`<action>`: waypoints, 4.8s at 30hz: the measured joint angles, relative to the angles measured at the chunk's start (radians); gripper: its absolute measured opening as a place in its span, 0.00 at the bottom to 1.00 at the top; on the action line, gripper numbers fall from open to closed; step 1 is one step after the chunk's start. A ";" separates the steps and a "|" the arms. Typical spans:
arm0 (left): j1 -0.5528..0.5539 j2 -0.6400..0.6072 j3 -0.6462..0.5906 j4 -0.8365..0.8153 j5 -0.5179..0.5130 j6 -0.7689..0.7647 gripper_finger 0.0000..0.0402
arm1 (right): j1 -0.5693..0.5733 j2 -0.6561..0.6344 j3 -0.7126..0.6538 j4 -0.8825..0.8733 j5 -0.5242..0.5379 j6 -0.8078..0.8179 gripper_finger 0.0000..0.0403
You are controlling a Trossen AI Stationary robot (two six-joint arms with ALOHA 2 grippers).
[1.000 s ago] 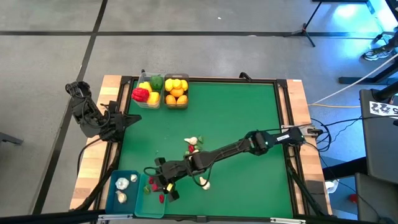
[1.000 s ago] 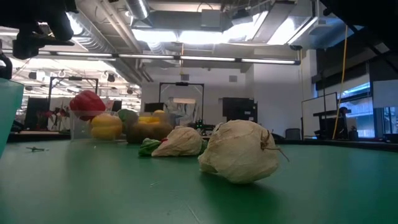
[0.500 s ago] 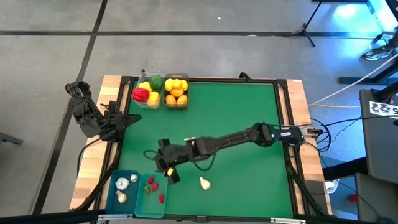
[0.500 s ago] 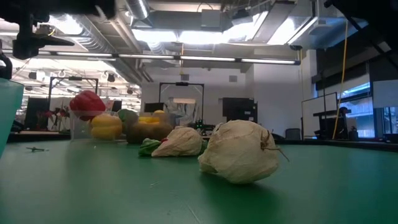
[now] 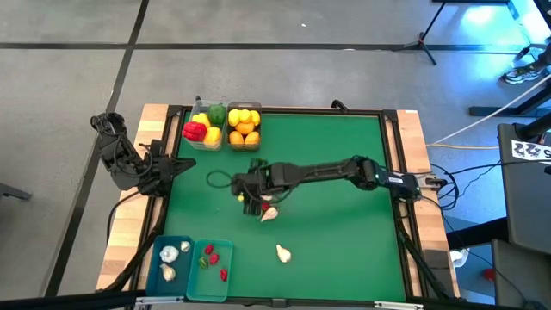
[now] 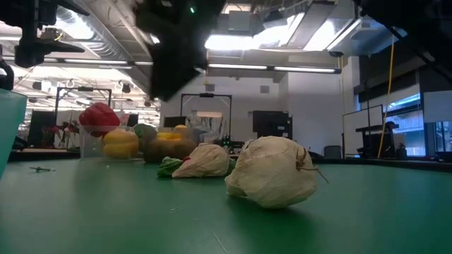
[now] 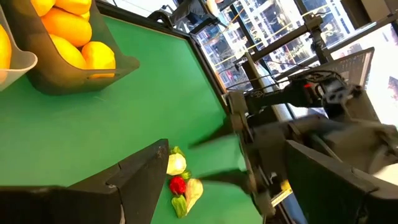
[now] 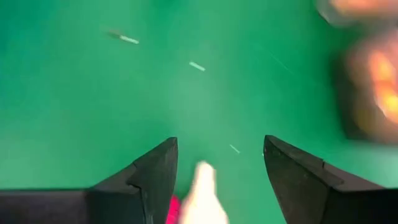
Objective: Sort produce into baskets
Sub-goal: Put the green chili pepper into the green bin
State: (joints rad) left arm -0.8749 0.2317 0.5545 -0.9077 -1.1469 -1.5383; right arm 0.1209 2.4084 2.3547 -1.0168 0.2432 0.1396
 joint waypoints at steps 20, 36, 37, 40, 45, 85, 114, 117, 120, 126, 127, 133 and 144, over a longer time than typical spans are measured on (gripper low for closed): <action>0.000 0.000 0.000 -0.002 0.001 0.025 0.76 | -0.048 -0.174 0.000 -0.237 0.138 0.094 0.57; 0.000 0.000 0.000 -0.002 0.001 0.038 0.76 | -0.042 -1.027 -0.906 0.221 0.223 0.217 0.57; 0.000 0.000 0.000 -0.002 0.001 0.037 0.76 | -0.043 -1.078 -1.008 0.333 0.219 0.248 0.57; 0.000 0.000 0.000 -0.001 0.000 0.037 0.76 | -0.042 -1.156 -1.249 0.615 0.218 0.333 0.57; 0.000 0.000 0.000 -0.001 0.000 0.036 0.76 | 0.020 -1.073 -1.460 0.927 0.242 0.438 0.57; 0.000 0.000 0.000 -0.014 -0.002 0.025 0.76 | 0.160 -0.355 -1.312 1.262 0.531 0.642 0.57; 0.000 0.000 0.000 -0.051 -0.002 -0.032 0.76 | 0.161 -0.301 -1.313 1.231 0.498 0.720 0.26; 0.000 0.000 0.000 -0.051 -0.002 -0.033 0.76 | 0.160 -0.307 -1.313 1.235 0.488 0.720 0.18; 0.000 0.000 0.000 -0.051 -0.002 -0.037 0.76 | 0.159 -0.321 -1.305 1.224 0.464 0.689 0.14; 0.000 0.000 0.000 -0.051 -0.002 -0.037 0.76 | 0.163 -0.375 -1.244 1.231 0.399 0.499 0.13; 0.000 0.000 0.000 -0.051 -0.002 -0.037 0.76 | 0.162 -0.381 -1.226 1.232 0.398 0.468 0.14; 0.000 0.000 0.000 -0.051 -0.002 -0.036 0.76 | 0.180 -0.388 -1.073 1.223 0.363 0.284 0.14; 0.000 0.000 0.000 -0.051 -0.002 -0.037 0.76 | 0.200 -0.382 -0.861 1.278 0.167 0.036 0.14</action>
State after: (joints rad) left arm -0.8753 0.2317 0.5545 -0.9592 -1.1488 -1.5753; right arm 0.3206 2.0266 1.4941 0.2611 0.4104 0.1755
